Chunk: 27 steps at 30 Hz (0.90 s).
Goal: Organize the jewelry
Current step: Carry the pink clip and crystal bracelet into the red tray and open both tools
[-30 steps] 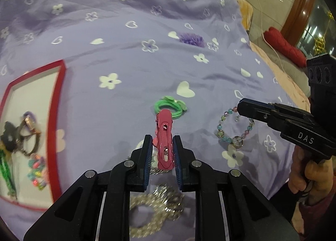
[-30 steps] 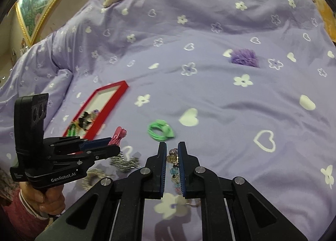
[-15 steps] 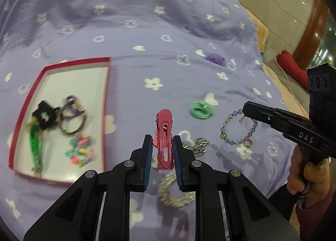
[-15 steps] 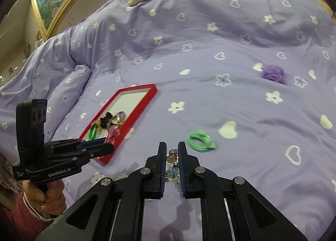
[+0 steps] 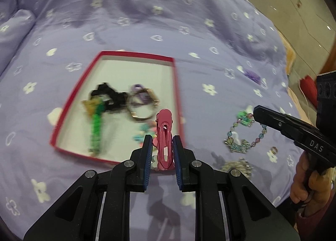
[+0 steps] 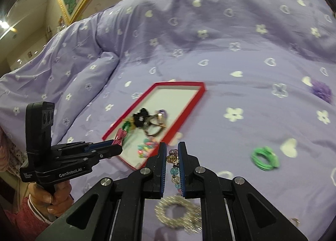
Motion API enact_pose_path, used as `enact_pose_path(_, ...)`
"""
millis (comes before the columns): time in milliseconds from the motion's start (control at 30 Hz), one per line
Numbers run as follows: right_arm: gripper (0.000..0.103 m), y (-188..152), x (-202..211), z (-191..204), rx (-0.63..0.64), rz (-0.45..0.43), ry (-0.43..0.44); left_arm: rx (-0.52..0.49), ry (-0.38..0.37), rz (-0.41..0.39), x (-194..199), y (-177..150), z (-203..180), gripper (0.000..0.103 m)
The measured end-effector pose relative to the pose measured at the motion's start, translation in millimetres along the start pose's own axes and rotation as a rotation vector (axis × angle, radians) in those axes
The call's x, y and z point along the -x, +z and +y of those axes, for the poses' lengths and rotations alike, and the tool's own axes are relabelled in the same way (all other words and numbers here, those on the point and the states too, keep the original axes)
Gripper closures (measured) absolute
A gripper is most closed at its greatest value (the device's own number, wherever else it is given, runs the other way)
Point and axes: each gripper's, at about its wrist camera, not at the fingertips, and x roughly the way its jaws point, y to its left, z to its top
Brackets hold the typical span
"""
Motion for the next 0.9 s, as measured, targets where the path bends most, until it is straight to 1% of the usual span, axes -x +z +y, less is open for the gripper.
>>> enact_pose_path(167,0.093,7.2,-23.1,23.6,0.026,0.022,0.048,0.045,0.042,-0.004,3.1,-0.1,31.0,0.086)
enact_pose_path(567,0.093,23.0,-80.2,69.6,0.088,0.073,0.122,0.104,0.116,0.019,-8.5,5.7,83.1,0.086)
enact_pose_path(733,0.093,19.0,-105.8,70.0,0.084,0.111,0.122,0.112,0.131,0.044,-22.5,7.4,95.7,0.086)
enact_pose_path(900,0.093,11.8,-125.1,54.7,0.063,0.151,0.082,0.107,0.141,0.086,-44.3,7.9,99.6,0.086)
